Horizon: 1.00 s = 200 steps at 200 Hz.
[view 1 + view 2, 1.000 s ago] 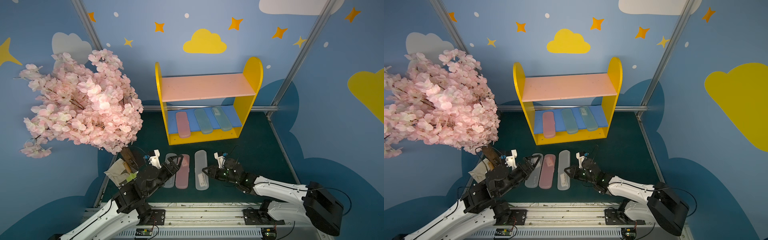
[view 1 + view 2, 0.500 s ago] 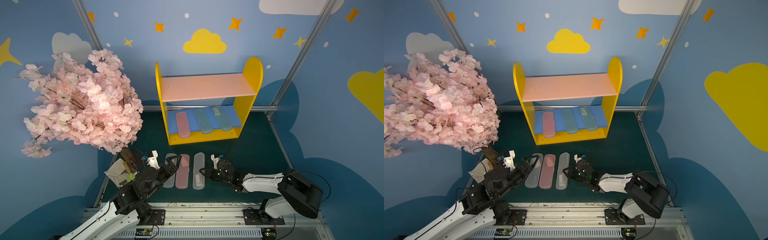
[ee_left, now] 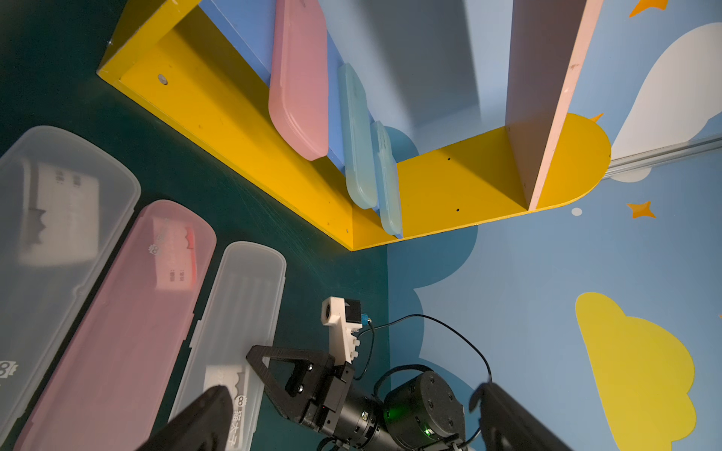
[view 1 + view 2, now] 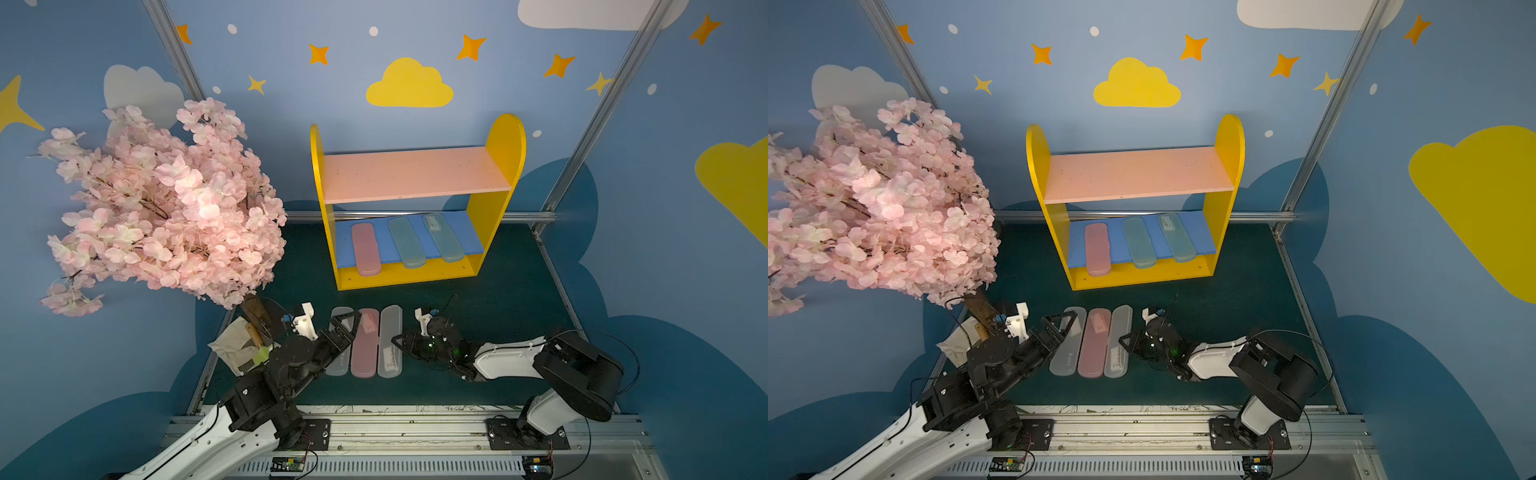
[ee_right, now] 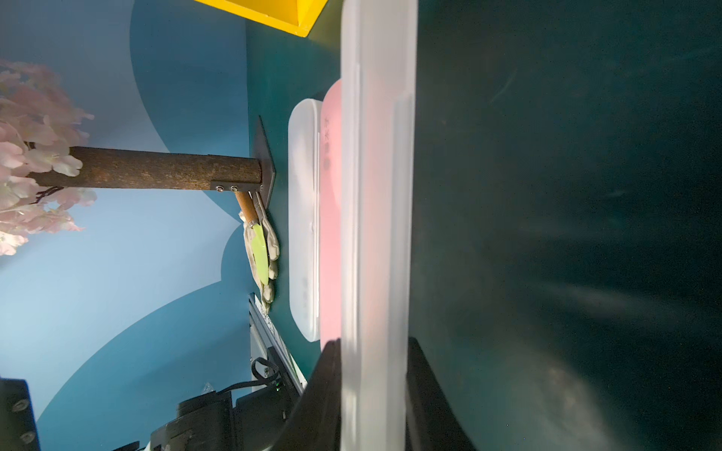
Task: Remove the pencil cases from the shelf
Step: Place the pencil case at the center of the board.
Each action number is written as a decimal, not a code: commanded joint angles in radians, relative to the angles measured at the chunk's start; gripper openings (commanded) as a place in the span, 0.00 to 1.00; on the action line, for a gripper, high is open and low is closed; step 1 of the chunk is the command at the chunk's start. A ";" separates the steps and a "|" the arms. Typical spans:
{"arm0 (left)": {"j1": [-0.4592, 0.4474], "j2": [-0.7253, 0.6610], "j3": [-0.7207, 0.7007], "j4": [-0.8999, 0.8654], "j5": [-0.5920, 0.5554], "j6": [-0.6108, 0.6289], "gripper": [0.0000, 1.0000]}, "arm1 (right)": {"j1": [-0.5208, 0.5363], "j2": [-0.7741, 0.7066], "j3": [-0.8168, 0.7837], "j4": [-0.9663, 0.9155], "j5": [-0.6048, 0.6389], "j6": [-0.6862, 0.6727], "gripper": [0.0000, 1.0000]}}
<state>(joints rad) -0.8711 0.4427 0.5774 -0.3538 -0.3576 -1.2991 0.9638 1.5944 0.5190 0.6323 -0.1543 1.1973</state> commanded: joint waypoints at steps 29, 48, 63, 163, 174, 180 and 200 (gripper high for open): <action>0.002 -0.015 -0.017 -0.008 -0.017 -0.003 1.00 | -0.008 0.031 0.019 0.044 -0.021 0.011 0.11; 0.003 -0.015 -0.019 -0.007 -0.018 -0.003 1.00 | -0.013 0.041 0.016 0.047 -0.028 0.012 0.12; 0.002 -0.016 -0.019 -0.008 -0.019 -0.005 1.00 | -0.014 0.048 0.014 0.046 -0.034 0.012 0.14; 0.002 -0.018 -0.024 -0.002 -0.021 -0.008 1.00 | -0.031 0.036 -0.004 0.009 -0.034 0.007 0.51; 0.002 -0.017 -0.024 -0.002 -0.021 -0.008 1.00 | -0.033 0.028 -0.004 -0.008 -0.032 0.002 0.55; 0.002 -0.016 -0.024 -0.001 -0.021 -0.006 1.00 | -0.034 0.021 -0.004 -0.019 -0.030 -0.002 0.56; 0.003 -0.012 -0.025 0.003 -0.021 -0.005 1.00 | -0.037 -0.005 0.000 -0.073 -0.019 -0.017 0.60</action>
<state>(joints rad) -0.8707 0.4355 0.5606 -0.3584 -0.3676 -1.3094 0.9333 1.6348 0.5186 0.6243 -0.1844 1.2045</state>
